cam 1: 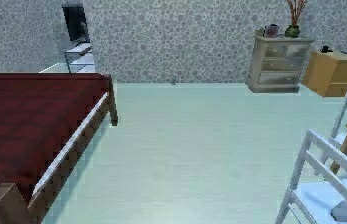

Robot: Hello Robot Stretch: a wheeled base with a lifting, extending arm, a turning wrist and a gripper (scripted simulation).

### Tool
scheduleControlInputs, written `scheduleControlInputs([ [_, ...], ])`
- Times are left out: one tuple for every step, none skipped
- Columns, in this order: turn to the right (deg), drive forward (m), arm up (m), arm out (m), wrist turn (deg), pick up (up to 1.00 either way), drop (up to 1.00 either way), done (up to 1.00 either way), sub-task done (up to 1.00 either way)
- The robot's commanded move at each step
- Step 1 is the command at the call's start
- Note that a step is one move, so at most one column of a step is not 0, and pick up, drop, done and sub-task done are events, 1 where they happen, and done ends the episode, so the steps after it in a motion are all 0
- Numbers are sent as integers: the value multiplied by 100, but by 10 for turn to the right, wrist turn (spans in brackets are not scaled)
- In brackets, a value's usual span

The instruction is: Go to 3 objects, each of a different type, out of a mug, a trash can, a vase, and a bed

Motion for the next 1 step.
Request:
scheduleControlInputs([
  [0,30,0,0,0,0,0,0,0],
])
